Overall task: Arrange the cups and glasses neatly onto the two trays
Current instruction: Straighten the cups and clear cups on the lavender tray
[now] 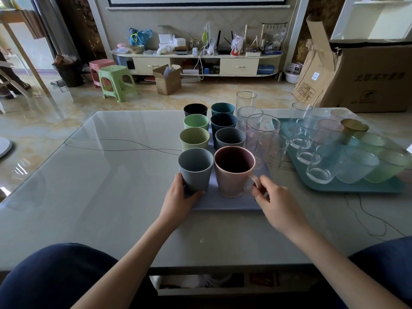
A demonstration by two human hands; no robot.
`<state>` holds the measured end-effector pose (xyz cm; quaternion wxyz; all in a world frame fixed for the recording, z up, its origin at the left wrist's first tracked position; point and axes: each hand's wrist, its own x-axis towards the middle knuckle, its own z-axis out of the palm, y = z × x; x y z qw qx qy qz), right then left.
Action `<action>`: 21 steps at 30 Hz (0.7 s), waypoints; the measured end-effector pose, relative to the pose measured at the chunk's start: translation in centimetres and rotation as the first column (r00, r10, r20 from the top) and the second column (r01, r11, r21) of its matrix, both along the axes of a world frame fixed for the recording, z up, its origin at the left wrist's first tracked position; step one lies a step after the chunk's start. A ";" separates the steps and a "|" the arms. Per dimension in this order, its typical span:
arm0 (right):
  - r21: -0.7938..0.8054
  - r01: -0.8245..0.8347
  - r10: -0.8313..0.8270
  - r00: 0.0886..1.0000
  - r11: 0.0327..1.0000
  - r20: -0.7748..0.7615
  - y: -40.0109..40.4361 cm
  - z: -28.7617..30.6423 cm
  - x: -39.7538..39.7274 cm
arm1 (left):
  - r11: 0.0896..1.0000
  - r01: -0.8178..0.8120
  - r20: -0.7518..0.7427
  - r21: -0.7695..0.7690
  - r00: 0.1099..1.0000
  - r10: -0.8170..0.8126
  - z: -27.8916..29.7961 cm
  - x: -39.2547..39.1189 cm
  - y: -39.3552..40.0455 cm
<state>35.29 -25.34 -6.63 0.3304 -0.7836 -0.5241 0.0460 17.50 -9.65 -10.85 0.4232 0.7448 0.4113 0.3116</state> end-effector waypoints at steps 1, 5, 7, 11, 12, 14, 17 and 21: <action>0.001 0.013 -0.013 1.000 1.000 0.025 0.0 0.1 -0.1 | 1.000 0.002 0.003 0.003 1.000 -0.002 0.0 0.1 0.0; 0.107 0.137 -0.154 0.975 0.985 0.162 0.0 1.0 -0.6 | 0.997 0.042 0.023 -0.061 0.999 -0.040 0.6 -0.2 -0.2; 0.223 0.106 -0.167 0.946 0.969 0.278 0.6 2.3 -0.8 | 0.989 0.039 0.077 -0.145 0.997 -0.028 1.1 -0.7 0.2; 0.282 -0.050 -0.079 0.900 0.958 0.428 3.4 6.0 -1.1 | 0.985 -0.126 0.175 -0.120 0.974 0.146 3.2 -0.9 2.4; 0.255 -0.076 -0.049 0.891 0.964 0.451 4.7 6.9 -0.9 | 0.982 -0.171 0.164 -0.078 0.969 0.182 4.0 -0.7 3.3; 0.128 -0.077 0.012 0.893 0.989 0.450 7.5 8.5 -0.3 | 0.975 -0.221 0.141 -0.032 0.964 0.223 5.6 0.1 5.5; -0.097 -0.015 0.053 0.914 0.995 0.403 11.5 9.9 0.4 | 0.978 -0.198 0.056 -0.069 0.978 0.202 7.4 1.6 8.5; -0.282 0.023 0.082 0.931 0.959 0.355 14.0 9.0 0.9 | 0.974 -0.170 -0.018 -0.150 0.985 0.169 7.7 3.2 9.9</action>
